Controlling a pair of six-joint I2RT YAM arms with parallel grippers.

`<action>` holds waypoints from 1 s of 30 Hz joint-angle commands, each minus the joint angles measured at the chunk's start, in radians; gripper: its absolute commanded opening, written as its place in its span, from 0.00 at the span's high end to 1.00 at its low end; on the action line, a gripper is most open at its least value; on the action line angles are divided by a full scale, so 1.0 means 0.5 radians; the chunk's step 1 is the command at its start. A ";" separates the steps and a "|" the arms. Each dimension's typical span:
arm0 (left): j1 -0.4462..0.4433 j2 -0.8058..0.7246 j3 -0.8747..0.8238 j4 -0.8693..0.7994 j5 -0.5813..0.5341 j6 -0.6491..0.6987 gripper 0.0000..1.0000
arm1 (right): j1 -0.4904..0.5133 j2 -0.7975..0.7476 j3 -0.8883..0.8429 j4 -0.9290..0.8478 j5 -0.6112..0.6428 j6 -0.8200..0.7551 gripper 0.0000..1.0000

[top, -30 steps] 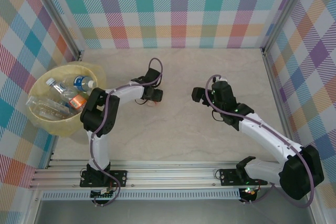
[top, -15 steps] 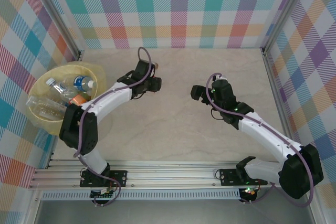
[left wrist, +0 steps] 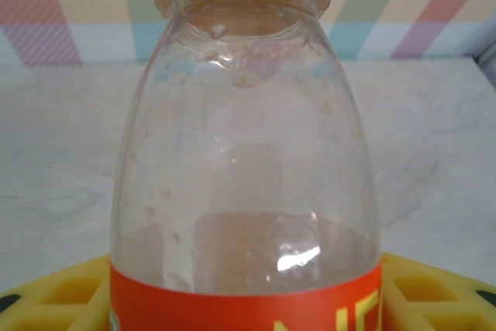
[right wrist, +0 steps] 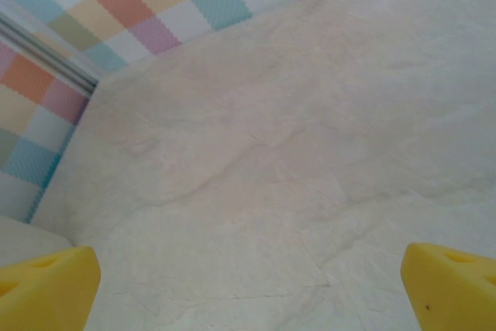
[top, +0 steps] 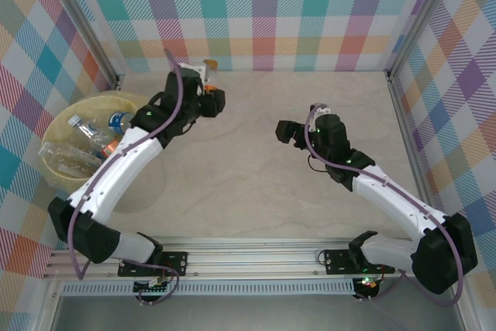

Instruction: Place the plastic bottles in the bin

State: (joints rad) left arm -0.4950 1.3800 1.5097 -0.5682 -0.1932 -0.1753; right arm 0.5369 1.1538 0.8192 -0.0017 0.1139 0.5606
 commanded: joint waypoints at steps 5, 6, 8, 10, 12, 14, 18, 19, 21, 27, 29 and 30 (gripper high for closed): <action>0.165 -0.234 0.248 -0.306 -0.317 0.061 0.58 | -0.006 -0.071 -0.014 0.205 -0.170 -0.117 0.00; 0.189 -0.248 0.286 -0.351 -0.348 0.048 0.58 | -0.006 -0.068 -0.018 0.204 -0.164 -0.118 0.00; 0.216 -0.286 0.337 -0.432 -0.412 0.027 0.58 | -0.006 -0.065 -0.020 0.202 -0.157 -0.118 0.00; 0.234 -0.336 0.358 -0.494 -0.475 -0.002 0.58 | -0.006 -0.060 -0.017 0.195 -0.148 -0.119 0.00; 0.252 -0.383 0.365 -0.551 -0.578 -0.014 0.57 | -0.005 -0.058 -0.021 0.194 -0.138 -0.115 0.00; 0.273 -0.413 0.371 -0.611 -0.716 -0.028 0.57 | -0.006 -0.056 -0.024 0.194 -0.128 -0.115 0.00; 0.364 -0.435 0.368 -0.750 -1.075 -0.052 0.57 | -0.006 -0.037 -0.025 0.199 -0.123 -0.118 0.00; 0.402 -0.437 0.357 -0.775 -1.146 -0.064 0.58 | -0.006 -0.034 -0.022 0.203 -0.122 -0.118 0.00; 0.546 -0.464 0.298 -0.786 -1.205 -0.108 0.58 | -0.006 -0.020 -0.017 0.207 -0.128 -0.118 0.00; 0.979 -0.541 0.104 -0.619 -0.780 -0.442 0.58 | -0.006 0.038 0.020 0.222 -0.175 -0.115 0.00; 0.988 -0.554 0.043 -0.511 -0.821 -0.530 0.58 | -0.006 0.051 0.026 0.229 -0.180 -0.113 0.00; 0.994 -0.547 0.031 -0.479 -0.870 -0.592 0.58 | -0.006 0.059 0.025 0.236 -0.185 -0.109 0.00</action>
State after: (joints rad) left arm -0.0109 1.1221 1.5455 -0.8894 -0.6369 -0.3573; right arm 0.5369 1.1740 0.8188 0.0711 0.0399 0.5152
